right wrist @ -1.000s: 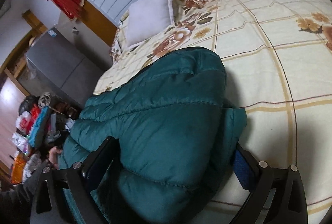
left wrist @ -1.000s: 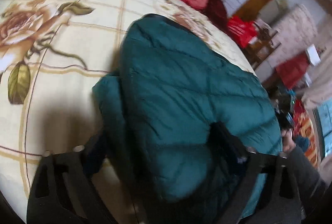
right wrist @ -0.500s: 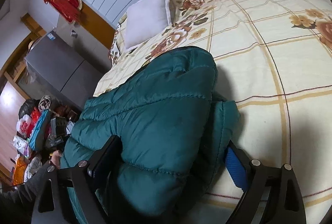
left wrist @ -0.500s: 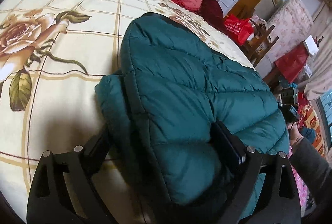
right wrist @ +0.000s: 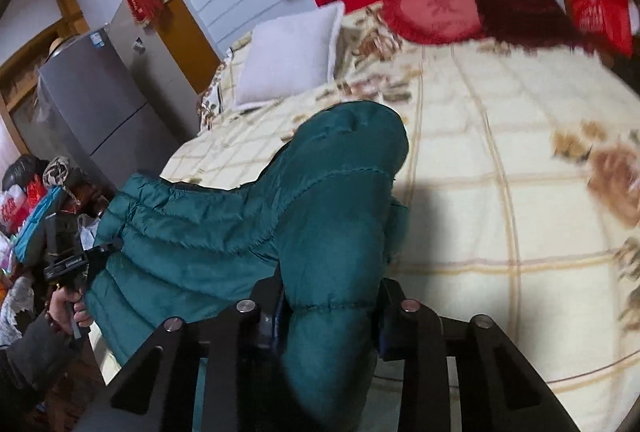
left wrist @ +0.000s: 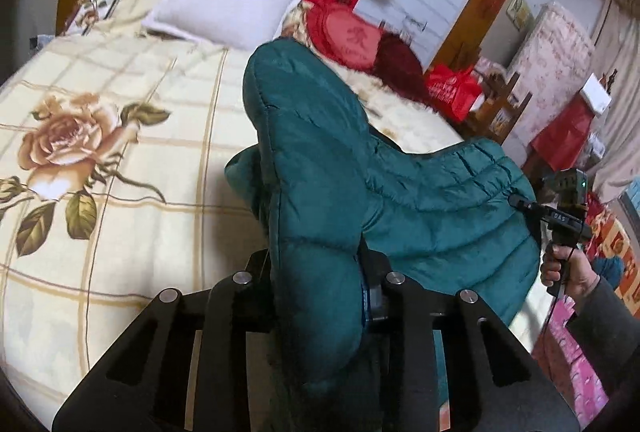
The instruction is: Fold large clothes
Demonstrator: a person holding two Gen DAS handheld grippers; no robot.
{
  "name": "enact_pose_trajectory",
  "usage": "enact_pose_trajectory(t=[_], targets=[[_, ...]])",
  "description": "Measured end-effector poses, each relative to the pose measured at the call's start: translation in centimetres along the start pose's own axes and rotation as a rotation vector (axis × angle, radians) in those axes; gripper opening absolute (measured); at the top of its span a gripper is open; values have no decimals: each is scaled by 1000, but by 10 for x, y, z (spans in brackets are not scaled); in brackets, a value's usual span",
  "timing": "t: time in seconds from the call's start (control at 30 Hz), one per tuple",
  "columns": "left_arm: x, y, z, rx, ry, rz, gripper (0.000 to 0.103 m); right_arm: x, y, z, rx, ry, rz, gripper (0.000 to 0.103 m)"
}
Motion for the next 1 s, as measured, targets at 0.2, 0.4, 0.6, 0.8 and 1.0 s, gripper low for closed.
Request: enact_pose_trajectory(t=[0.2,0.4,0.6,0.8,1.0], targets=[[31,-7,36,31,-14,29,27,-29,23,49,15,-12,58,30],[34,-27,62,24,-31,98,27,-46,17,68,-17,9,108,30],[24,-36,71,1,-8,110,27,-54,-15,73,-54,84,70,30],[-2,-52,37,-48,74,95,38,-32,-37,32,-131,72,5,31],[-23,-58,42,-49,47,194,50,-8,-42,9,-196,81,-201,56]])
Point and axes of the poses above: each gripper's, at about its wrist camera, not at the fingertips, and z roughly against the way its jaws point, x to its right, y to its top, the point moved 8 cm from there along -z, roughly the way its jaws point, and after that the axes turned 7 degrees about -y, right-handed, at the moved point
